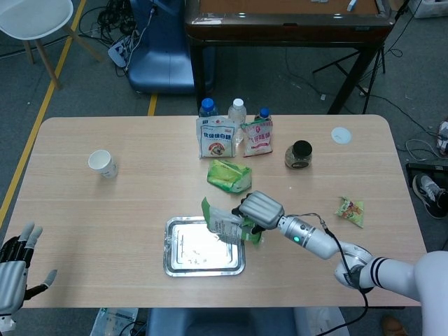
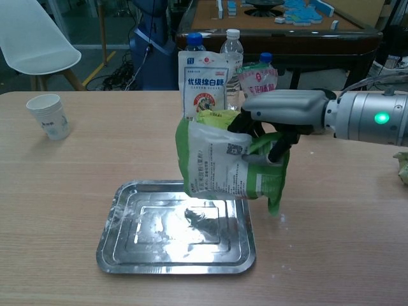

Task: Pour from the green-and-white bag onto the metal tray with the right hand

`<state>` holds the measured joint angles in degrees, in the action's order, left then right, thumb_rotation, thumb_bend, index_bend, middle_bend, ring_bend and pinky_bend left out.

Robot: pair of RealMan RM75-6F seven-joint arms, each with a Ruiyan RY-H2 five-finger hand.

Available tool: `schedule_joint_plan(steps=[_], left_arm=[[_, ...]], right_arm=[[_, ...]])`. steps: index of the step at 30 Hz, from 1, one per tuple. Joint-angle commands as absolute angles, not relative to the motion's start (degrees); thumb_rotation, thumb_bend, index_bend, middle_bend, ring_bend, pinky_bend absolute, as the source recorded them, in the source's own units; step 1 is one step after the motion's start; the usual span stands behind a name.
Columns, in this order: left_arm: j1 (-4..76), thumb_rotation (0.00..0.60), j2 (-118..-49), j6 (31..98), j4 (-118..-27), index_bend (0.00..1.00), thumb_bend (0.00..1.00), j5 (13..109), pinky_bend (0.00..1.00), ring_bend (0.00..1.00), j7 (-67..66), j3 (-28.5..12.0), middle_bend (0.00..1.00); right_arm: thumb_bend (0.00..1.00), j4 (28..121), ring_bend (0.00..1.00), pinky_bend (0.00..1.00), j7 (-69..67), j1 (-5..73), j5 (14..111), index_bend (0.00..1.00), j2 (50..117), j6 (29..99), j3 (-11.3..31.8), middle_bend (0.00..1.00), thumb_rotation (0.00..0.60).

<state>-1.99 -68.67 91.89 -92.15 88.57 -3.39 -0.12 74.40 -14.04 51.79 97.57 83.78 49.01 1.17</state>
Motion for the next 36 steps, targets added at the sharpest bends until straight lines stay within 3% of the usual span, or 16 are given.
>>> schedule_joint_plan(steps=[1, 18, 27, 36], left_arm=[[-2.0, 0.600, -68.6, 91.9, -92.3, 0.02, 0.23, 88.6, 0.06, 0.08, -3.5, -0.2, 0.00], [-1.8, 0.600, -68.7, 91.4, -92.7, 0.02, 0.23, 88.6, 0.06, 0.08, -4.1, -0.2, 0.00], [-1.9, 0.600, -69.0, 91.4, -92.3, 0.02, 0.23, 88.5, 0.06, 0.08, -3.8, -0.2, 0.00], [-1.6, 0.600, -69.3, 90.8, -92.3, 0.02, 0.23, 88.6, 0.06, 0.08, -4.2, -0.1, 0.00]], right_arm=[[0.58, 77.1, 0.54, 0.51, -11.2, 53.6, 97.2, 0.73, 82.1, 46.8, 1.6, 0.65, 0.600], [0.62, 85.9, 0.61, 0.56, -2.9, 56.0, 93.1, 0.79, 77.8, 41.9, 2.0, 0.71, 0.600], [0.62, 80.4, 0.61, 0.56, -6.5, 52.0, 95.6, 0.79, 82.1, 50.4, -0.2, 0.71, 0.600], [0.62, 68.0, 0.58, 0.56, -17.3, 46.8, 99.3, 0.79, 88.7, 61.5, -3.4, 0.68, 0.600]])
